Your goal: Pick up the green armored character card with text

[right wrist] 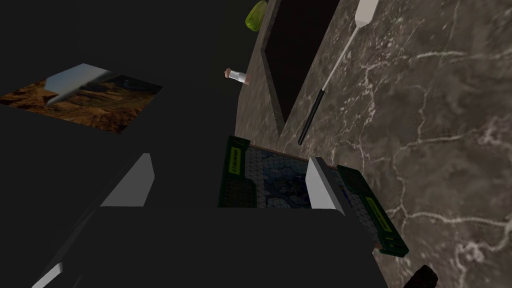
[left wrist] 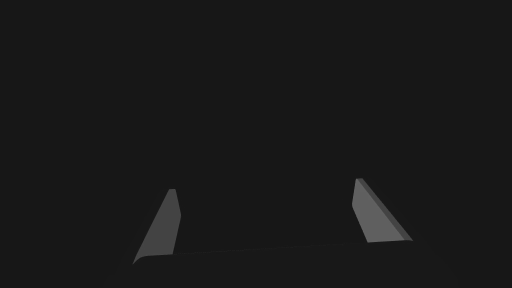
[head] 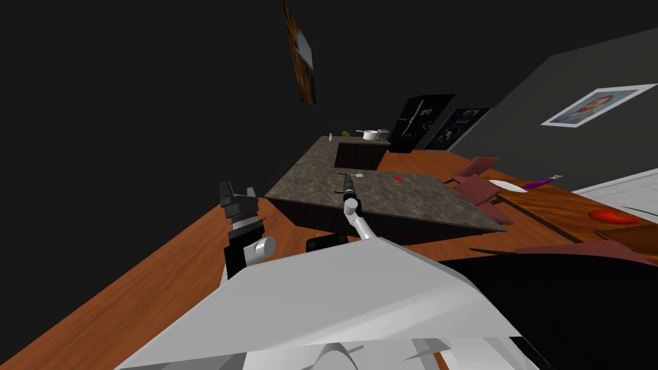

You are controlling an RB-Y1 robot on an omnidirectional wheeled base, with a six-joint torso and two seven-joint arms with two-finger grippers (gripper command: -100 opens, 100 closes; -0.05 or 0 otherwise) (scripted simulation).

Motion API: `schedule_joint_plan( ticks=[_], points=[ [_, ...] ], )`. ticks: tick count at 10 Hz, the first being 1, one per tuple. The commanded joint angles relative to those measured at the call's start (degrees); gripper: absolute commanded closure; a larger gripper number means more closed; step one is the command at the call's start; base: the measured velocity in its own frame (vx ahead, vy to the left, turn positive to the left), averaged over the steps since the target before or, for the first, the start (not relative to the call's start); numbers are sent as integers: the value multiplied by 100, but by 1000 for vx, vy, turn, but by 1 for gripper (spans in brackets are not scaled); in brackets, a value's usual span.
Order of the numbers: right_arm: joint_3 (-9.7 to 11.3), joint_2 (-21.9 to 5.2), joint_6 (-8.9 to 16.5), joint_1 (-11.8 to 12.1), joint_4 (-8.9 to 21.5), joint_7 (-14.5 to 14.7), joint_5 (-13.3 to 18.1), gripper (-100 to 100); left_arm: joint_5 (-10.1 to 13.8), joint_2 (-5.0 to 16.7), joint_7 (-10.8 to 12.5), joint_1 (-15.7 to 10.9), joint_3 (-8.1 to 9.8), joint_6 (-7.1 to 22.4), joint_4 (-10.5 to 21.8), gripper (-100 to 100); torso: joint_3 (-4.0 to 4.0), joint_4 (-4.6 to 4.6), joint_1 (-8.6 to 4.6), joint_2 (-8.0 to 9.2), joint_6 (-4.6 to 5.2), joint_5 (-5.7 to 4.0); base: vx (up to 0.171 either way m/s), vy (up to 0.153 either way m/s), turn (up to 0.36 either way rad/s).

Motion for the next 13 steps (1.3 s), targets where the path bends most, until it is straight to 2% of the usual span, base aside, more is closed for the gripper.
schedule_joint_plan(
  ticks=[1, 2, 6, 7, 8, 11, 13],
  points=[
    [0, 0, 0, 0, 0, 0, 0, -100, 0, 0, 0, 0, 0, 0, 0, 0, 0, 0, 0, 0, 0, 0, 0, 0, 0],
    [-4, 6, 4, -7, -2, 32, -10, 100, 0, 0, 0, 0, 0, 0, 0, 0, 1, 0, -1, 1, 0, 0, 0, 0, 0],
    [-4, 5, 4, -6, -2, 29, -9, 100, 0, 0, 0, 0, 0, 0, 0, 0, 1, 0, -3, 3, 0, -1, 0, 0, 0],
    [-4, 5, 4, -6, -2, 29, -9, 0, 0, 0, 0, 0, 0, 0, 0, 0, 1, 0, -3, 3, 0, -1, 0, 0, 0],
    [37, -158, -2, 15, -12, 21, -20, -100, 0, 0, 0, 0, 0, 0, 0, 0, 1, 0, -3, 3, 0, -1, -30, -14, 11],
    [275, -484, -25, 133, -56, -15, -68, -100, 0, 0, 0, -2, 0, 0, 0, 0, 26, 9, -26, 48, 1, -6, -134, -63, 32],
    [473, -550, -48, 196, -106, -54, -135, -100, 0, 1, 0, -3, 1, 0, 0, 0, 49, 18, -48, 88, 2, -10, -236, -113, 41]
  ],
)
